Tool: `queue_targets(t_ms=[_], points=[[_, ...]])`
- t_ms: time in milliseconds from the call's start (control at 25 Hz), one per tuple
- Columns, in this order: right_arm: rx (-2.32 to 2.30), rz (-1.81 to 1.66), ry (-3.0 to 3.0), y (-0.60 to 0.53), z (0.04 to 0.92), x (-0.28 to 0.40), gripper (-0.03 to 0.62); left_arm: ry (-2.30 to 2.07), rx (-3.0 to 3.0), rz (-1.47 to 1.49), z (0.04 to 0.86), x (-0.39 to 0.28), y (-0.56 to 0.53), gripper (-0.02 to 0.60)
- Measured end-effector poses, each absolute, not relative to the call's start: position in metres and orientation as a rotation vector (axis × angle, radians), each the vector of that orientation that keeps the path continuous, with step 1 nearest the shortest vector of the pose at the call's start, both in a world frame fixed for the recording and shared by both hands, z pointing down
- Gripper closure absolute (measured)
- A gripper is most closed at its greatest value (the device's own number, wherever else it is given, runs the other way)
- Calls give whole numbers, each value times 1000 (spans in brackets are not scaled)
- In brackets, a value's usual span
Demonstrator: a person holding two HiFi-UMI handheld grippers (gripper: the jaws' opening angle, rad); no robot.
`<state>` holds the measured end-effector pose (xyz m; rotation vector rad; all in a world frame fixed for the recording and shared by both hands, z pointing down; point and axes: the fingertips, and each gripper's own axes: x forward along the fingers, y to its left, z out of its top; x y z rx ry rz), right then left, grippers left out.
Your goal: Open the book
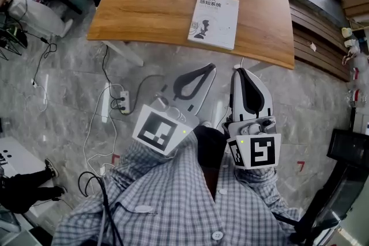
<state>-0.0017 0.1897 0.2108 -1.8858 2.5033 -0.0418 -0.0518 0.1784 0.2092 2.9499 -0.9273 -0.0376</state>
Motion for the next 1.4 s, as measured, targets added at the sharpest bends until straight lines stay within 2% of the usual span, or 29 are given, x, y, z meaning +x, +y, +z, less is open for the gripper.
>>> queue_targets(t_ms=[840, 1400], points=[[-2023, -17, 2409, 196, 211, -40, 568, -912, 2969, -57, 211, -115, 175, 571], [-2109, -41, 2367, 180, 223, -24, 568, -940, 2940, -43, 223, -126, 159, 571]])
